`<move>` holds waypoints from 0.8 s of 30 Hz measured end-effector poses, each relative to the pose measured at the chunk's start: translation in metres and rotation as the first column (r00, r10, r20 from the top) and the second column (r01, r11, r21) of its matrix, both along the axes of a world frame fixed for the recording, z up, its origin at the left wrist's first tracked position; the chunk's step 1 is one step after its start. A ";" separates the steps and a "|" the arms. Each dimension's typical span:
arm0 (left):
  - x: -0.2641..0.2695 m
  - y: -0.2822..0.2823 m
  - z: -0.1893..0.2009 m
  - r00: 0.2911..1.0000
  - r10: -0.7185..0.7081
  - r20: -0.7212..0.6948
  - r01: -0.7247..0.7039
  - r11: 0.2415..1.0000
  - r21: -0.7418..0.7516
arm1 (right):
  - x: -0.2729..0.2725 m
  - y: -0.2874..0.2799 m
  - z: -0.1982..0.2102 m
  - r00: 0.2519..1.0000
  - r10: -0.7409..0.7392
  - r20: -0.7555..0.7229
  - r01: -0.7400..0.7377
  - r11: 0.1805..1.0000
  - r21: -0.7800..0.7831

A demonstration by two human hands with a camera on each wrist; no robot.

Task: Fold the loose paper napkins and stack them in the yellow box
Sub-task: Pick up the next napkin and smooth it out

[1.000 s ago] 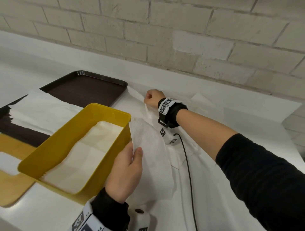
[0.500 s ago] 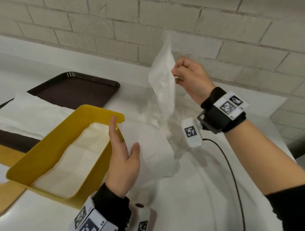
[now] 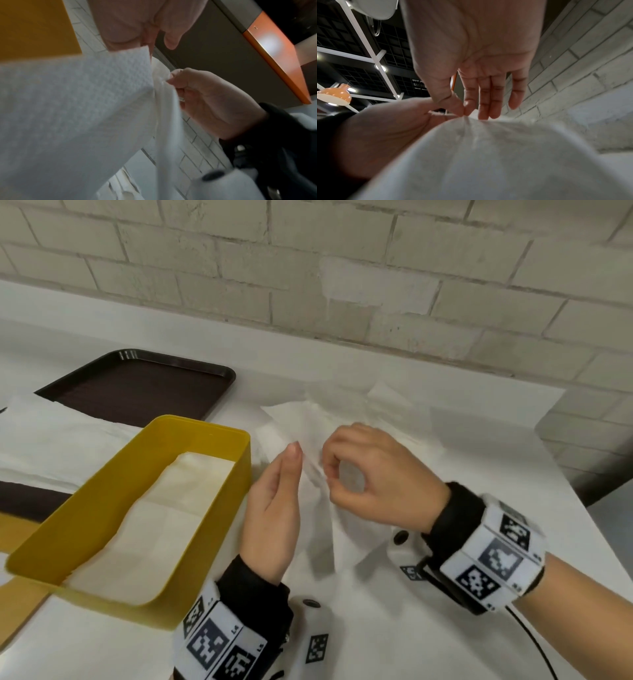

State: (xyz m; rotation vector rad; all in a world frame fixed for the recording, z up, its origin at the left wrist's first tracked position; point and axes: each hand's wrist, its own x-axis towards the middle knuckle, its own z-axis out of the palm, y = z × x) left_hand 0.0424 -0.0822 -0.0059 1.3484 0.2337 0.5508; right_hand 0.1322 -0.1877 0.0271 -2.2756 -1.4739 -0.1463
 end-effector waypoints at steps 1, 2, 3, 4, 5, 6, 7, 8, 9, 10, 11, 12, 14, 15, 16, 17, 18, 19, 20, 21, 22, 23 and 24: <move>-0.001 0.000 0.001 1.000 -0.015 0.014 0.015 1.000 -0.008 | -0.004 0.001 -0.005 1.000 0.005 0.010 -0.005 1.000 -0.016; 0.000 0.001 0.001 0.999 -0.029 0.018 0.029 1.000 -0.009 | -0.007 0.001 -0.009 1.000 0.007 0.019 -0.007 1.000 -0.023; 0.001 0.002 -0.002 0.999 -0.033 0.015 0.033 0.999 -0.004 | -0.008 0.002 -0.012 1.000 0.012 0.025 -0.012 1.000 -0.020; 0.003 0.004 -0.006 0.999 -0.031 0.007 0.032 0.999 -0.012 | -0.009 0.002 -0.015 1.000 0.027 0.015 -0.027 1.000 -0.012; 0.004 0.006 -0.010 1.000 -0.029 0.001 0.029 0.999 -0.021 | -0.009 0.001 -0.017 0.999 0.046 -0.020 -0.046 0.999 -0.002; 0.004 0.006 -0.013 1.000 -0.026 -0.005 0.025 0.999 -0.026 | -0.009 0.000 -0.019 0.995 0.063 -0.083 -0.061 0.998 0.017; 0.005 0.008 -0.017 1.000 -0.012 -0.011 0.012 1.000 -0.018 | -0.008 -0.003 -0.021 0.985 0.066 -0.161 -0.059 0.997 0.047; 0.005 0.008 -0.018 1.000 -0.002 -0.010 0.002 1.000 -0.011 | -0.006 -0.005 -0.022 0.974 0.047 -0.222 -0.027 0.996 0.090; 0.006 0.009 -0.020 1.000 0.009 -0.006 -0.009 1.000 -0.002 | -0.004 -0.008 -0.023 0.970 -0.004 -0.245 0.042 0.988 0.149; 0.006 0.009 -0.020 1.000 0.005 -0.004 -0.005 1.000 0.001 | -0.001 -0.011 -0.023 0.964 -0.083 -0.253 0.139 0.967 0.211; 0.007 0.009 -0.020 1.000 -0.002 -0.006 0.002 1.000 0.001 | 0.003 -0.014 -0.022 0.939 -0.181 -0.291 0.258 0.933 0.253; 0.007 0.008 -0.019 1.000 -0.015 -0.007 0.015 1.000 -0.009 | 0.006 -0.016 -0.019 0.891 -0.268 -0.366 0.372 0.894 0.251; 0.009 0.005 -0.017 0.999 -0.044 -0.004 0.044 0.999 -0.023 | 0.011 -0.019 -0.016 0.769 -0.309 -0.560 0.485 0.852 0.195; 0.009 0.003 -0.017 0.998 -0.056 -0.002 0.056 0.998 -0.017 | 0.010 -0.020 -0.016 0.724 -0.273 -0.633 0.490 0.850 0.193; 0.010 0.001 -0.017 0.998 -0.062 -0.001 0.062 0.998 -0.007 | 0.008 -0.020 -0.014 0.709 -0.246 -0.660 0.487 0.848 0.207; 0.010 -0.001 -0.018 0.998 -0.057 -0.002 0.058 0.998 0.009 | 0.007 -0.021 -0.013 0.718 -0.228 -0.658 0.479 0.847 0.229; 0.011 -0.003 -0.018 0.999 -0.051 0.000 0.051 0.999 0.013 | 0.005 -0.022 -0.013 0.732 -0.214 -0.646 0.464 0.851 0.244; 0.011 -0.004 -0.018 0.999 -0.044 0.003 0.044 0.999 0.012 | 0.004 -0.024 -0.014 0.739 -0.202 -0.642 0.454 0.854 0.255; 0.012 -0.006 -0.018 0.999 -0.041 0.009 0.041 0.999 0.009 | 0.004 -0.025 -0.016 0.736 -0.188 -0.650 0.453 0.851 0.266; 0.013 -0.007 -0.017 0.999 -0.040 0.011 0.039 0.999 0.011 | 0.004 -0.026 -0.017 0.721 -0.177 -0.670 0.459 0.846 0.270; 0.013 -0.008 -0.016 0.999 -0.048 0.016 0.048 0.999 0.012 | 0.004 -0.027 -0.018 0.686 -0.157 -0.710 0.468 0.843 0.265; 0.014 -0.010 -0.015 0.997 -0.068 0.022 0.068 0.998 0.014 | 0.004 -0.027 -0.019 0.631 -0.127 -0.766 0.476 0.842 0.253; 0.014 -0.012 -0.013 0.995 -0.095 0.027 0.095 0.995 0.018 | 0.005 -0.028 -0.021 0.575 -0.098 -0.813 0.478 0.846 0.237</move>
